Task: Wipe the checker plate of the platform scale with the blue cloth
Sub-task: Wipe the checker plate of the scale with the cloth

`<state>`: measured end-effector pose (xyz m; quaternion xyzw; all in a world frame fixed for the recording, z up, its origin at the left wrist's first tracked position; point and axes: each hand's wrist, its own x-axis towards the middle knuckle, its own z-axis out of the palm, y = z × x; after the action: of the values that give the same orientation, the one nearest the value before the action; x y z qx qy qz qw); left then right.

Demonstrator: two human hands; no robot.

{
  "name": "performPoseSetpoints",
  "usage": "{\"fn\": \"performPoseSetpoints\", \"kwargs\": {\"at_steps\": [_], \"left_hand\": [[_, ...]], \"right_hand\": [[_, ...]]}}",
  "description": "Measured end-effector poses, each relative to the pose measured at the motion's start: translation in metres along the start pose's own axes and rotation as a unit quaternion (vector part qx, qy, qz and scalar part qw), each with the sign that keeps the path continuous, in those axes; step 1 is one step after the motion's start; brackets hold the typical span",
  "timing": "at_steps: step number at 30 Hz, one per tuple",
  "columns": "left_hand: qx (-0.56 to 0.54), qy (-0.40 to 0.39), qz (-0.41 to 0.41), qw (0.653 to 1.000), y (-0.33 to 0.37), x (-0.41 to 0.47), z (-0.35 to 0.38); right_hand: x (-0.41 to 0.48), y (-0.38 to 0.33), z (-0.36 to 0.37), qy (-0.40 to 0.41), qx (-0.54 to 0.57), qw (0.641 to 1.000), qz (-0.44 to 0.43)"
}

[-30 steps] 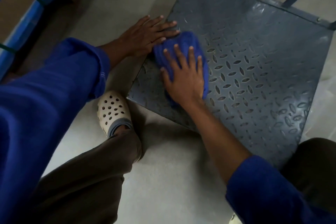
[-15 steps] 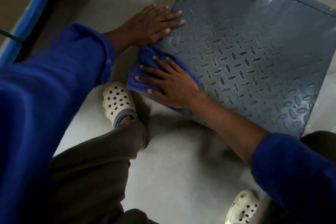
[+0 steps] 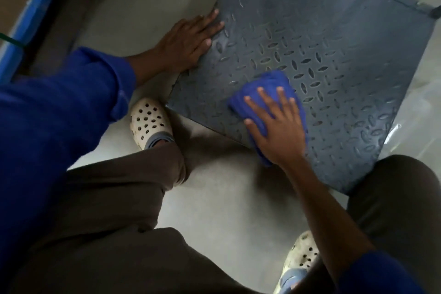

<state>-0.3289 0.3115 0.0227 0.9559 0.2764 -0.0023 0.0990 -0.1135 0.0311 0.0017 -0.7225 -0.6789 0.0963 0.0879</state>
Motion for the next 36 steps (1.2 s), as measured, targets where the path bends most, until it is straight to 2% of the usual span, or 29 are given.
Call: {"fn": "performPoseSetpoints", "kwargs": {"at_steps": [3,5,7,10,12,13,14,15,17,18,19,20,23,25,28,30,33,36], "left_hand": [[-0.011,0.023,-0.01,1.0,0.004,-0.008,0.009],[-0.006,0.029,-0.023,0.999,0.004,-0.01,0.007],[-0.004,0.031,-0.039,0.999,0.01,-0.012,0.007],[-0.013,0.02,-0.054,0.998,0.018,-0.016,0.008],[-0.02,0.011,-0.057,0.998,0.019,-0.018,0.01],[-0.023,0.008,-0.055,0.998,0.017,-0.019,0.01],[-0.028,0.007,-0.05,0.998,0.015,-0.019,0.011],[-0.034,0.009,-0.048,0.998,0.014,-0.019,0.013],[-0.047,0.018,-0.045,0.998,0.014,-0.02,0.015],[-0.051,0.023,-0.042,0.998,0.014,-0.02,0.015],[-0.053,0.027,-0.039,0.997,0.013,-0.019,0.017],[-0.052,0.03,-0.038,0.997,0.012,-0.019,0.019],[-0.045,0.034,-0.033,0.998,0.008,-0.018,0.021],[-0.03,0.032,-0.044,0.998,0.009,-0.021,0.02],[0.009,0.045,-0.083,0.995,0.02,-0.025,0.015],[0.012,0.062,-0.118,0.991,0.034,-0.031,0.018],[-0.037,0.063,-0.17,0.983,0.057,-0.051,0.03],[-0.109,0.05,-0.168,0.978,0.058,-0.063,0.037]], "right_hand": [[-0.004,0.022,-0.009,0.041,-0.025,0.981,0.186],[0.021,0.003,-0.003,0.065,-0.017,0.963,0.261],[0.043,-0.033,0.011,0.065,-0.009,0.969,0.236],[0.046,-0.076,0.026,0.033,0.017,0.993,0.115],[0.026,-0.076,0.025,0.007,0.024,0.999,0.044],[0.015,-0.067,0.024,0.001,0.023,0.999,0.042],[0.005,-0.057,0.021,0.004,0.017,0.997,0.073],[0.0,-0.047,0.018,0.018,0.008,0.99,0.14],[0.009,-0.038,0.015,0.063,-0.001,0.953,0.298],[0.024,-0.044,0.016,0.079,0.003,0.936,0.344],[0.041,-0.055,0.018,0.079,0.006,0.933,0.351],[0.057,-0.072,0.021,0.073,0.009,0.944,0.322],[0.085,-0.125,0.036,0.058,0.032,0.98,0.189],[0.084,-0.143,0.041,0.065,0.042,0.981,0.176],[0.065,-0.122,0.037,0.062,0.04,0.98,0.184],[0.043,-0.087,0.031,0.062,0.018,0.972,0.226],[0.017,-0.027,0.02,0.078,-0.012,0.948,0.308],[0.028,0.006,0.012,0.099,-0.032,0.936,0.336]]}}
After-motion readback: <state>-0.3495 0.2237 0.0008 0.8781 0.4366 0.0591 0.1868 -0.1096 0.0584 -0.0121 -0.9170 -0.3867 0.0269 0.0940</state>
